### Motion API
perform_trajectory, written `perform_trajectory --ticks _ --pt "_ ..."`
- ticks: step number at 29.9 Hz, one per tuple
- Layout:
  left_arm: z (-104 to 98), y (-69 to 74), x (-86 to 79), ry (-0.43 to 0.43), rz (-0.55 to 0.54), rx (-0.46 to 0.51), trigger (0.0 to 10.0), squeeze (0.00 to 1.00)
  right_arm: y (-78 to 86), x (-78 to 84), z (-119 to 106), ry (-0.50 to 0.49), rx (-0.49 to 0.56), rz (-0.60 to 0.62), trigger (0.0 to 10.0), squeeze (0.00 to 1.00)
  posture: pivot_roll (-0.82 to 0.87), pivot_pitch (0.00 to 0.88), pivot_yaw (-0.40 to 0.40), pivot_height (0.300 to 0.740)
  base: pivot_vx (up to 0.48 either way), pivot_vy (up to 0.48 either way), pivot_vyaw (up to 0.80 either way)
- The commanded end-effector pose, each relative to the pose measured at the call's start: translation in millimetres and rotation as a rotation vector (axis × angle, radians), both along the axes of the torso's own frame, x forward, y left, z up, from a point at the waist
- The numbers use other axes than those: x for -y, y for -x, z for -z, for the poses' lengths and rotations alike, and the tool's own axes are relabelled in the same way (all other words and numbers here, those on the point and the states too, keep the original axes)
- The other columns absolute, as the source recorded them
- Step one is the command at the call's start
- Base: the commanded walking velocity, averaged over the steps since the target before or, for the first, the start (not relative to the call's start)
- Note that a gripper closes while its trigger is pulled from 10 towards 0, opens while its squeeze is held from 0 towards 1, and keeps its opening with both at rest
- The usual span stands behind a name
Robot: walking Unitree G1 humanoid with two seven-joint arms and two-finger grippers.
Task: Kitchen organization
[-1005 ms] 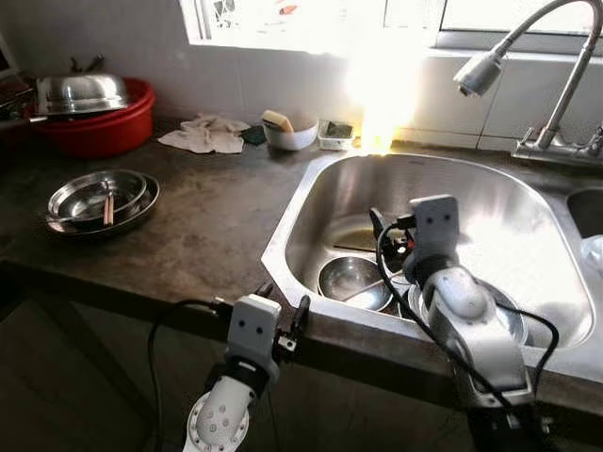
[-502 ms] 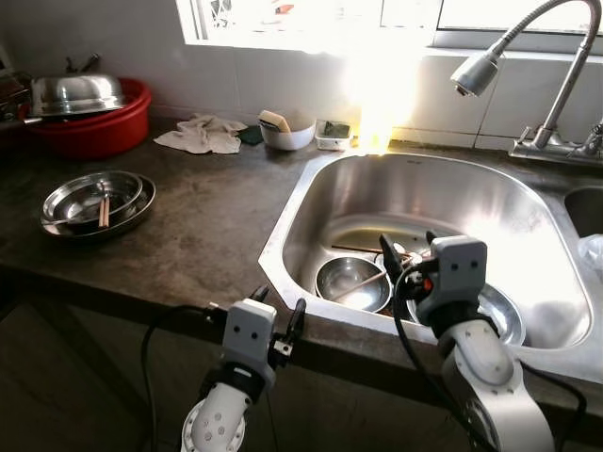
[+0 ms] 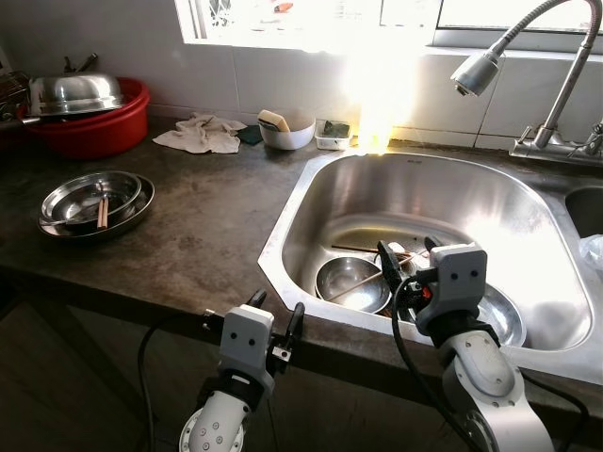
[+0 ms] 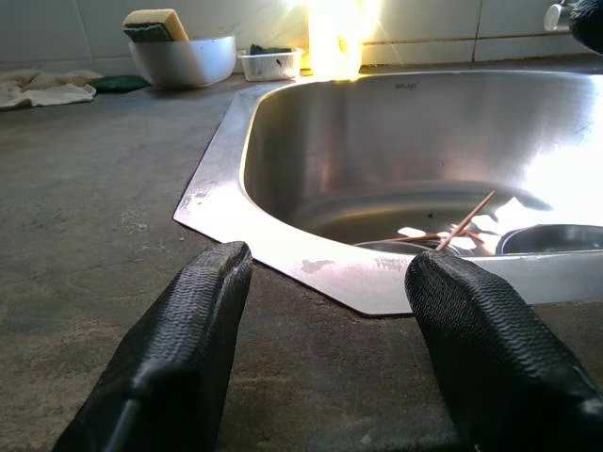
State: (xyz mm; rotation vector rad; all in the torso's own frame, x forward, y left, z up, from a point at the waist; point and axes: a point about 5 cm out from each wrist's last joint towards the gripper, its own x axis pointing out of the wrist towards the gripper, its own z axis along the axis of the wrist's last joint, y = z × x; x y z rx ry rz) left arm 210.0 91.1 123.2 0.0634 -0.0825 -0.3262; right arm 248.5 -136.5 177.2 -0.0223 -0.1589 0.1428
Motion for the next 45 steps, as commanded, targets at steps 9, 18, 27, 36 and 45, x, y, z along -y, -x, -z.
perform_trajectory --ticks 9,18,27,36,45 --pt "1.6 1.9 1.0 -0.015 0.003 -0.017 10.0 0.00 0.0 -4.4 -4.7 -0.008 0.025 -0.004 10.0 0.00 0.01 0.054 0.002 0.740 -0.270 0.000 0.00" --pt "2.7 1.1 1.4 -0.018 0.002 -0.021 10.0 0.00 -1.5 -5.2 -4.4 -0.010 0.022 0.000 10.0 0.00 0.01 0.053 0.003 0.740 -0.285 0.000 0.00" --pt "2.8 1.0 1.4 -0.019 0.000 -0.021 10.0 0.00 -2.0 -6.7 -2.8 -0.011 0.014 -0.002 10.0 0.00 0.01 0.051 0.001 0.740 -0.285 0.000 0.00" --pt "2.9 1.5 1.6 -0.019 0.002 -0.021 10.0 0.00 -1.9 -7.2 -0.5 -0.001 0.004 -0.004 10.0 0.00 0.01 0.041 0.001 0.740 -0.285 0.000 0.00" --pt "4.5 0.3 2.0 -0.026 -0.001 -0.028 10.0 0.00 -3.0 -4.4 0.8 0.014 0.001 0.000 10.0 0.00 0.01 0.035 0.003 0.740 -0.124 0.000 0.00"
